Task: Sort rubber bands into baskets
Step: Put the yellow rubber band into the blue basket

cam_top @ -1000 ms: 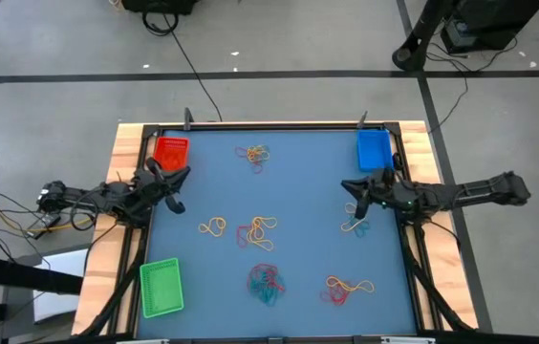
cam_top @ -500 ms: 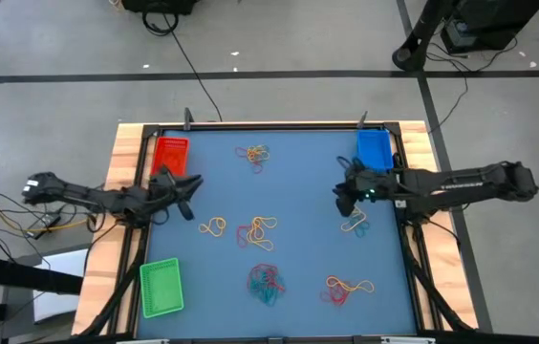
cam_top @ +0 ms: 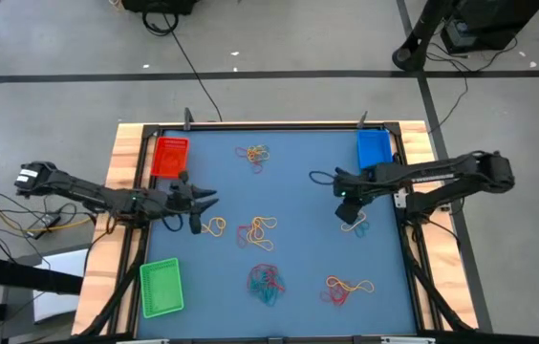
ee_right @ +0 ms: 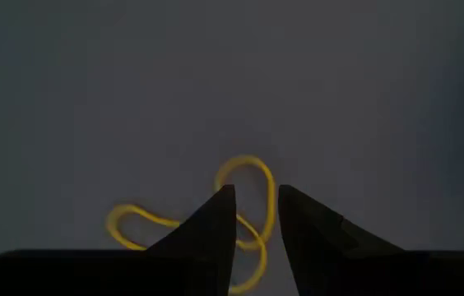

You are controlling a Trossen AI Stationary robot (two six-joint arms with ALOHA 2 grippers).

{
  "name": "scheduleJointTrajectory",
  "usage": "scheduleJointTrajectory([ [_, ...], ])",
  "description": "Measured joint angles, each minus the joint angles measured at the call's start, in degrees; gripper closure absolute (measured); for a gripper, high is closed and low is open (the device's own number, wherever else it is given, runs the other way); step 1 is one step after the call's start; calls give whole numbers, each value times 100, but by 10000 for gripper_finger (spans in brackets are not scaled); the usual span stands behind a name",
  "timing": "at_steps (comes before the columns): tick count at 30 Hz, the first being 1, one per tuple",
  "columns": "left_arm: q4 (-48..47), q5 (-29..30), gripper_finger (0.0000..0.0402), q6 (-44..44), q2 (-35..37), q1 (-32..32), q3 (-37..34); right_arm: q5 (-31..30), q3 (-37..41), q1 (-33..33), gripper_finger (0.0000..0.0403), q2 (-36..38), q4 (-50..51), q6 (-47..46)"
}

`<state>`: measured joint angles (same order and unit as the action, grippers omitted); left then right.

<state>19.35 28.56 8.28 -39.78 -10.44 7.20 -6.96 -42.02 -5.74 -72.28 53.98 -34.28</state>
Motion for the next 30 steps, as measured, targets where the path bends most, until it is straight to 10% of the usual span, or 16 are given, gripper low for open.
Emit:
scheduleJointTrajectory([
  [23, 2581, -176, 280, -484, -2379, 2, 9, -396, -20, 116, 295, -1647, -436, 625],
  [30, 2711, -188, 280, -491, -2554, 108, 9, -244, -7, 106, 354, -1612, -407, 760],
])
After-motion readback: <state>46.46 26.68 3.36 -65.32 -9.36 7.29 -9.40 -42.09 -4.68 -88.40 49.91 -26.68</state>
